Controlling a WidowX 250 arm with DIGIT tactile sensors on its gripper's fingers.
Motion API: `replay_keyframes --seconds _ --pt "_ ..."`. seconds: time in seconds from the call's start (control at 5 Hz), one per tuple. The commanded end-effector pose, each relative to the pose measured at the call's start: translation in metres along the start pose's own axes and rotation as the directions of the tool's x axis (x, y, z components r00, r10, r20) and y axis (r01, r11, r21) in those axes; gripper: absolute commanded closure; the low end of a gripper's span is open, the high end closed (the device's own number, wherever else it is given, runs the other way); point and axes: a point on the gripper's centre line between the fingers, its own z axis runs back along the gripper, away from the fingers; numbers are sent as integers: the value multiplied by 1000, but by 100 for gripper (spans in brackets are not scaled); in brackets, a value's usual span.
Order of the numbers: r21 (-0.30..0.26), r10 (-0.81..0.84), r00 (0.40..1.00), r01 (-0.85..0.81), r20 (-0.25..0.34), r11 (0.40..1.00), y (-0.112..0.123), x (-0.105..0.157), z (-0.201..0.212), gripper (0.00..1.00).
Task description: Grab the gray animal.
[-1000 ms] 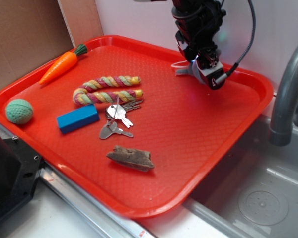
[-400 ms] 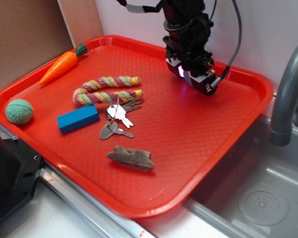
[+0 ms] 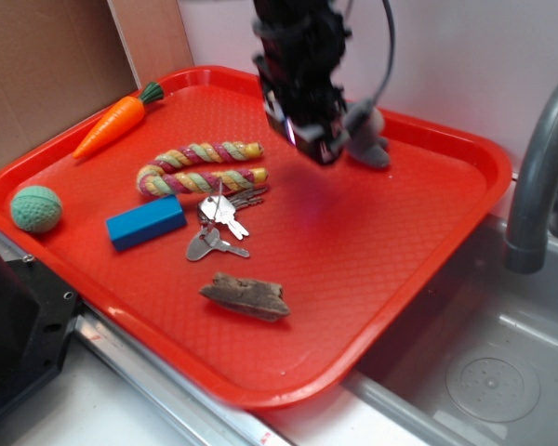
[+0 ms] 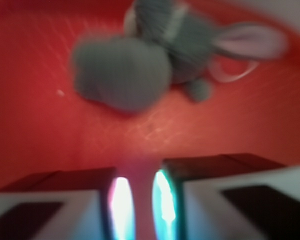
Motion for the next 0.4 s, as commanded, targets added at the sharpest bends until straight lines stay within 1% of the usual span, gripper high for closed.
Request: replay_keyframes --seconds 0.0,0.2 --pt "22 -133 984 131 121 991 -28 11 59 100" --pt "36 -25 988 20 154 999 -18 30 35 0"
